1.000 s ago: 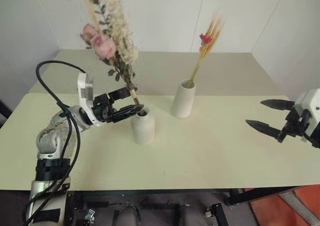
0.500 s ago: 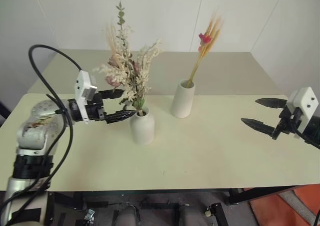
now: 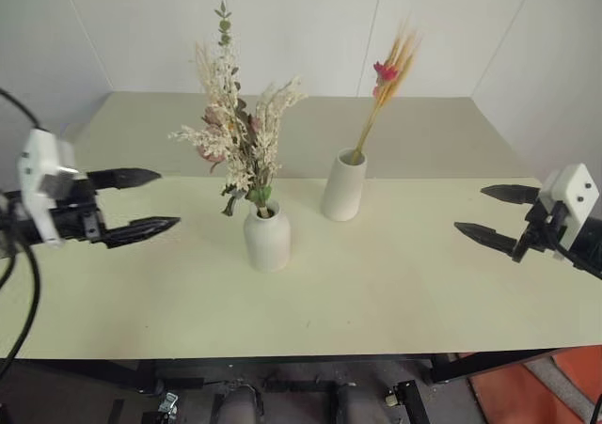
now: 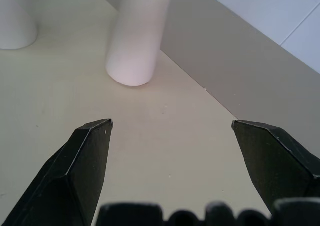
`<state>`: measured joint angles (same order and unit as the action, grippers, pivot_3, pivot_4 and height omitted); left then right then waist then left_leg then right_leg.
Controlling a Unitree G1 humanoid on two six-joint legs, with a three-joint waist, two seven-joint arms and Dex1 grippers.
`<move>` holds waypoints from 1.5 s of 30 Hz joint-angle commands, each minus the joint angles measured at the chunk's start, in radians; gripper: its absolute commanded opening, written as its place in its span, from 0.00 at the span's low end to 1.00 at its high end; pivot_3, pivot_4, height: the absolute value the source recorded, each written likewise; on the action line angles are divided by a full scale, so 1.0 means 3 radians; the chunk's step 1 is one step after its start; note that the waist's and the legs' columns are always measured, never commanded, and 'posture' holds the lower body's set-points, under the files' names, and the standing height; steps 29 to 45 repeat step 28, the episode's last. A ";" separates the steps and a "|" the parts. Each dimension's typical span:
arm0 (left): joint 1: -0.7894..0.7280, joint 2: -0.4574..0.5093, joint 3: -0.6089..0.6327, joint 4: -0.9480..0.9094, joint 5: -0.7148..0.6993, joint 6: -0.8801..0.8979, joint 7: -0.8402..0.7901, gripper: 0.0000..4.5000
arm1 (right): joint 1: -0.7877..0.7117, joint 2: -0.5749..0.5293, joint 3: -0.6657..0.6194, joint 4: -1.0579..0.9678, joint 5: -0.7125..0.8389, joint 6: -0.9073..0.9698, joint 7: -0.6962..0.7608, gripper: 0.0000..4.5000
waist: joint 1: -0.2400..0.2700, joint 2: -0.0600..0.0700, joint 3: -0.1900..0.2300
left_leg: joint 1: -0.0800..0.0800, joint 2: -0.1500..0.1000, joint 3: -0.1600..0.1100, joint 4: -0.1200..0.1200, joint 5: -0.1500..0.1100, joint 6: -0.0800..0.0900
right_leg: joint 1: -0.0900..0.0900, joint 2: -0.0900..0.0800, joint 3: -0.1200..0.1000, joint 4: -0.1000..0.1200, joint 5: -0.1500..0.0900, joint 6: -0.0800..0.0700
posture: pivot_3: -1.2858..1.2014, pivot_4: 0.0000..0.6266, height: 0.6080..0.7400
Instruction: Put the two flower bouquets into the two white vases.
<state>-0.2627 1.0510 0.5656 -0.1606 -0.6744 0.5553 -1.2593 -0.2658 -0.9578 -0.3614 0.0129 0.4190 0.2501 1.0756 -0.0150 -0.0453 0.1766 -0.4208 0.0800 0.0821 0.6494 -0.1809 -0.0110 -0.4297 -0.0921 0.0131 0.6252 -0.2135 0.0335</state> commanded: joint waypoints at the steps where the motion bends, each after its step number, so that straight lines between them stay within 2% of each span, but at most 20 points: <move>1: 0.0210 0.0119 0.0561 -0.0186 -0.0157 0.0139 -0.0026 0.99 | -0.0068 -0.0085 -0.0171 0.0133 0.0098 -0.0166 0.0154 1.00 | 0.0000 0.0000 0.0000 | 0.0000 0.0000 0.0000 0.0000 0.0000 0.0000 | 0.0000 0.0000 0.0000 0.0000 0.0000 0.0000 | 0.52 0.24 1.00; 7: 0.0716 0.0078 0.1304 -0.0378 -0.0184 0.0292 -0.0005 0.99 | -0.0243 -0.0232 -0.0126 0.0541 0.0073 -0.0319 0.0487 1.00 | -0.0001 0.0002 0.0000 | 0.0001 0.0002 0.0006 -0.0003 0.0000 0.0000 | -0.0004 -0.0001 0.0001 0.0001 -0.0002 -0.0004 | 0.52 0.24 1.00; 13: 0.1076 -0.0064 0.1697 -0.0555 -0.0187 0.0307 0.0096 0.99 | -0.0630 -0.0283 0.0077 0.0889 -0.0039 -0.0420 0.0629 1.00 | -0.0011 0.0003 0.0000 | 0.0001 0.0005 0.0013 -0.0010 0.0000 -0.0001 | -0.0016 0.0000 0.0003 0.0003 -0.0002 -0.0008 | 0.52 0.24 1.00; 27: 0.1331 -0.0167 0.1981 -0.0784 -0.0352 0.0295 0.0301 0.99 | -0.0852 -0.0253 0.0244 0.1166 -0.0119 -0.0565 0.0739 1.00 | -0.0006 0.0004 -0.0001 | -0.0003 0.0007 0.0016 -0.0014 0.0000 -0.0001 | -0.0025 0.0002 0.0004 0.0008 -0.0003 -0.0012 | 0.52 0.24 1.00; 45: 0.1330 -0.0163 0.1978 -0.0775 -0.0348 0.0282 0.0304 0.99 | -0.0845 -0.0260 0.0235 0.1166 -0.0120 -0.0567 0.0744 1.00 | -0.0006 0.0004 -0.0001 | -0.0004 0.0007 0.0017 -0.0014 0.0000 -0.0001 | -0.0025 0.0002 0.0004 0.0008 -0.0003 -0.0012 | 0.52 0.24 1.00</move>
